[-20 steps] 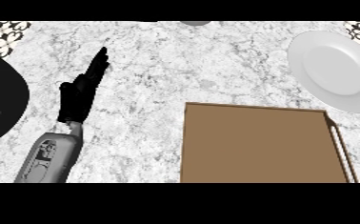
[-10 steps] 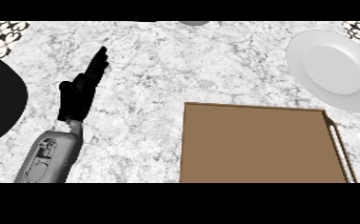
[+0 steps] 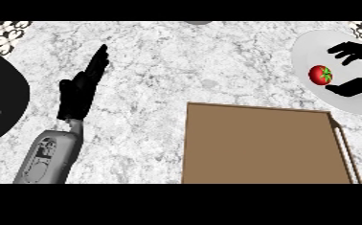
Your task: Pick the tomato from the tray and place it in the plate
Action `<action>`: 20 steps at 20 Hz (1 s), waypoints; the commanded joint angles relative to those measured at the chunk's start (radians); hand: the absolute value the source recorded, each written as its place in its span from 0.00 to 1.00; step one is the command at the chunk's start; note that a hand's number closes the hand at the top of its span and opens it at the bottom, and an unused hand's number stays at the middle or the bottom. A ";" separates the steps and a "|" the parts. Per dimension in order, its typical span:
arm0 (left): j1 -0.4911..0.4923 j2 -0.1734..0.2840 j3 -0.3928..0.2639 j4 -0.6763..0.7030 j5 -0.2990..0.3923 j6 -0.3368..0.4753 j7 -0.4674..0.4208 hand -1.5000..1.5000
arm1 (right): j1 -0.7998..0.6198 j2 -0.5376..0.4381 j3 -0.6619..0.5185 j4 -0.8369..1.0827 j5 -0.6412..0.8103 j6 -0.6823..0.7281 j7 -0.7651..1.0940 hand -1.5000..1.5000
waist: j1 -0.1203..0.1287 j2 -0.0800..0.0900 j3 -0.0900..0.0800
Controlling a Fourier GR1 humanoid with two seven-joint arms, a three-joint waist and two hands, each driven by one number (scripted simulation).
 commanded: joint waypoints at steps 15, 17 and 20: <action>0.014 0.002 0.021 -0.007 -0.003 -0.004 0.004 0.50 | -0.041 -0.132 -0.341 0.121 -0.331 0.215 -0.053 0.00 | -0.028 -0.003 0.001; 0.040 -0.006 0.014 -0.035 -0.016 0.016 0.007 0.50 | -0.010 -0.177 -0.369 0.122 -0.356 0.203 -0.053 0.00 | -0.024 -0.004 0.001; 0.030 -0.009 0.025 0.008 -0.016 0.015 -0.017 0.50 | 0.027 -0.238 -0.406 0.132 -0.394 0.273 -0.052 0.00 | -0.033 -0.001 0.001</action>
